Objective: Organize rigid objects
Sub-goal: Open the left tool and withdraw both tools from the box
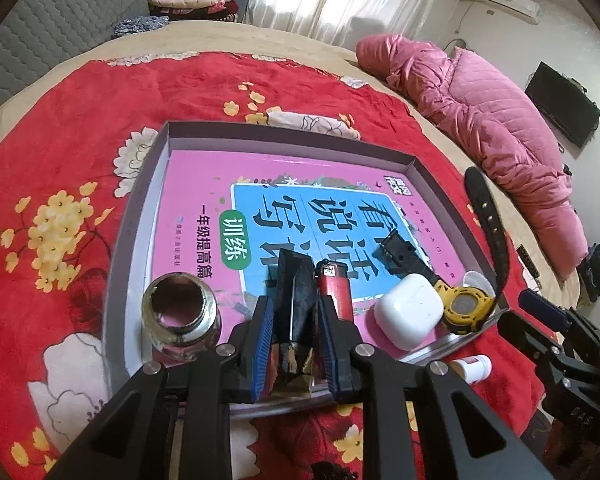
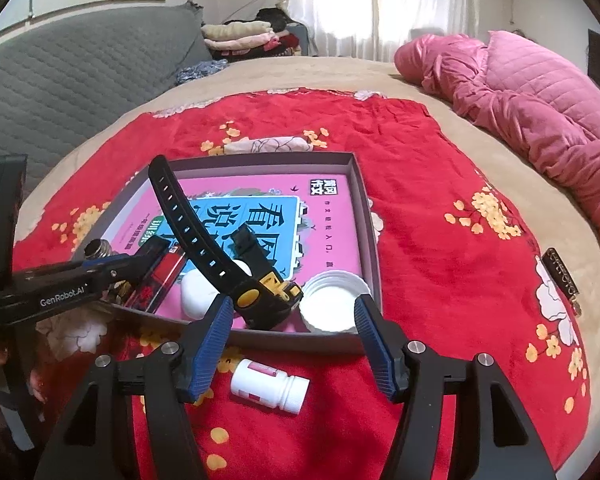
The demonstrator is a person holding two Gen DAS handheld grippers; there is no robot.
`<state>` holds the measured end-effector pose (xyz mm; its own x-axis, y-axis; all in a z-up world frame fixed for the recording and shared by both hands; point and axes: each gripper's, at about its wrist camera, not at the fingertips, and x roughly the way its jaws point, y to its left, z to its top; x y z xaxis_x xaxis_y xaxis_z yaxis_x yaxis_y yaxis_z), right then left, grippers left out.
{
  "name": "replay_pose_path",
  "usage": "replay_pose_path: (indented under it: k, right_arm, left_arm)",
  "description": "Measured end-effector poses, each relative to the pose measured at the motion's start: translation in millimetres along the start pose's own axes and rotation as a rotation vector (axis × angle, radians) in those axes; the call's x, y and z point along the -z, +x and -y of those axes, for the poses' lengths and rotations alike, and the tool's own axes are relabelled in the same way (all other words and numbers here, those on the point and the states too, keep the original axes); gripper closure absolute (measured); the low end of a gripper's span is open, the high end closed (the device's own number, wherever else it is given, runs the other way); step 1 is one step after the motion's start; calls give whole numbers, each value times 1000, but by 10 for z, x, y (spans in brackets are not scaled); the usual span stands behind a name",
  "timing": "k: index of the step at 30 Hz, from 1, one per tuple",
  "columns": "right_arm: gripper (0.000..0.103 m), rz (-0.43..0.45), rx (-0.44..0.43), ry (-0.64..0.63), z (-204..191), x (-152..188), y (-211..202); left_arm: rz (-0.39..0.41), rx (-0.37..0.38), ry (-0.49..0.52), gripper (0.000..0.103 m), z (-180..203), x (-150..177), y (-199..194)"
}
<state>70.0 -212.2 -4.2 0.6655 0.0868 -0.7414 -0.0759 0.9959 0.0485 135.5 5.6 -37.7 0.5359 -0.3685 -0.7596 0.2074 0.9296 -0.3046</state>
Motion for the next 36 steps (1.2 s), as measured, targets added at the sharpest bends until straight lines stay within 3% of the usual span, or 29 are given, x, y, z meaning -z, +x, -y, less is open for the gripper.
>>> replay_pose_path:
  k: [4, 16, 20, 23, 26, 36]
  right_arm:
    - [38, 8, -8, 11, 13, 15, -47]
    - [38, 48, -18, 65, 142, 71, -285]
    - [29, 63, -22, 88, 186, 127, -368]
    - [29, 69, -30, 86, 194, 156, -415]
    - [29, 77, -44, 95, 210, 168, -463]
    - [29, 76, -74, 102, 196, 204, -544]
  left_arm:
    - [27, 13, -8, 66, -4, 7, -118]
    - [119, -16, 9, 65, 53, 93, -558]
    - [148, -19, 5, 64, 71, 120, -731]
    - [152, -29, 13, 61, 104, 164, -822]
    - [148, -34, 32, 52, 164, 224, -881]
    - [113, -72, 80, 52, 320, 437, -966]
